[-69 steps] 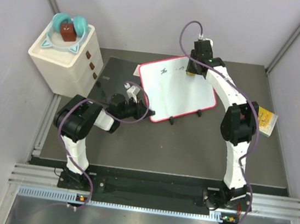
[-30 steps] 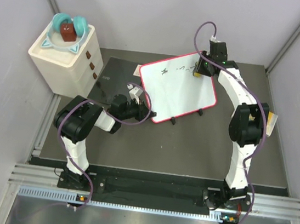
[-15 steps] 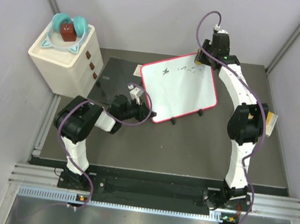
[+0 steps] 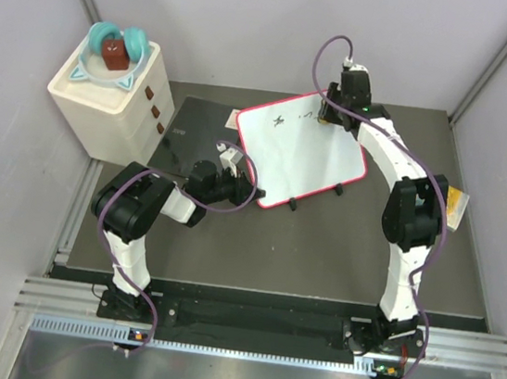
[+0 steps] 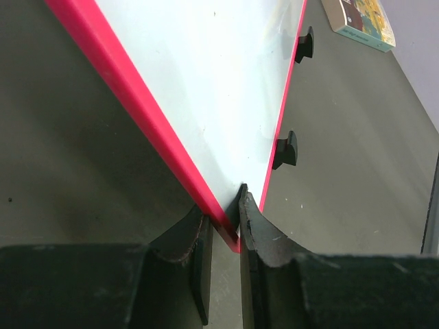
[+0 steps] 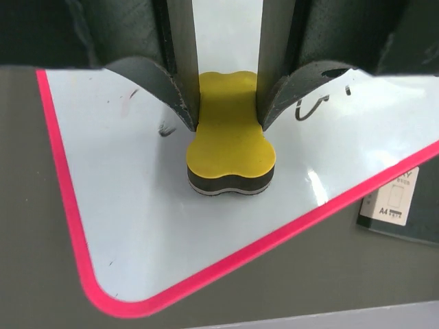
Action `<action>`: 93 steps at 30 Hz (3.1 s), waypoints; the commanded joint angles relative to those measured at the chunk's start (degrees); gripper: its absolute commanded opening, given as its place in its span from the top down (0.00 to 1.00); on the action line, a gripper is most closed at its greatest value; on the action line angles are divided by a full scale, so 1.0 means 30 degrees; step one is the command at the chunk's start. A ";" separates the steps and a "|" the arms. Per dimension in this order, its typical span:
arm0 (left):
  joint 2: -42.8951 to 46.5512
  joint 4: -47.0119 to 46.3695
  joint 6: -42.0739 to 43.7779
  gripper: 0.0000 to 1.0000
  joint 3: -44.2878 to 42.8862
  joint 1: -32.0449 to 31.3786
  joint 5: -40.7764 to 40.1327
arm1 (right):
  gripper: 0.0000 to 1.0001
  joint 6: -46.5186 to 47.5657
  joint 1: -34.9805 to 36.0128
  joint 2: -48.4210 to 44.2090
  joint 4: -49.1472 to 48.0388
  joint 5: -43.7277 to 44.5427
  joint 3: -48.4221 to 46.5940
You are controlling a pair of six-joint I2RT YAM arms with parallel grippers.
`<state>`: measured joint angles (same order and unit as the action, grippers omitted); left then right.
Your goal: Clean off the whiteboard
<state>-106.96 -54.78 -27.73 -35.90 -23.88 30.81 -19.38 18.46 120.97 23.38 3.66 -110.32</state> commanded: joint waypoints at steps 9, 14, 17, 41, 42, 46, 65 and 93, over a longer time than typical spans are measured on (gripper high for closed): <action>-0.0119 0.2324 0.2679 1.00 0.0014 -0.0449 -0.1539 | 1.00 0.0424 0.0705 0.0485 0.1201 0.3203 -0.1976; -0.0148 0.2324 0.2708 1.00 0.0014 -0.0449 -0.1539 | 1.00 0.0131 0.0001 0.0957 0.1905 0.3320 -0.4151; -0.0119 0.2324 0.2709 1.00 -0.0015 -0.0478 -0.1568 | 1.00 0.0160 -0.0322 0.0752 0.1964 0.3585 -0.3863; -0.0236 0.2675 0.2884 1.00 -0.0221 -0.0624 -0.1656 | 1.00 -0.1188 -0.1084 -0.0947 -0.0761 -0.0339 0.3644; -0.0236 0.2705 0.2913 1.00 -0.0279 -0.0624 -0.1685 | 1.00 -0.1159 -0.1055 -0.1005 -0.0732 -0.0399 0.3437; -0.0236 0.2792 0.2972 1.00 -0.0309 -0.0683 -0.1685 | 1.00 -0.0750 -0.0414 -0.1474 -0.1082 -0.0108 0.2762; -0.0119 0.2910 0.3119 1.00 -0.0279 -0.0858 -0.1831 | 1.00 0.0659 0.3574 0.1689 -0.0262 0.1120 -0.3128; -0.0090 0.2851 0.3177 1.00 -0.0250 -0.0888 -0.1832 | 1.00 -0.0749 0.1783 0.0693 -0.0702 0.1973 -0.0316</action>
<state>-106.63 -52.82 -26.06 -36.75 -25.56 29.30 -21.63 19.86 122.80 20.97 12.40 -113.21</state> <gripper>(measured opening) 0.218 0.331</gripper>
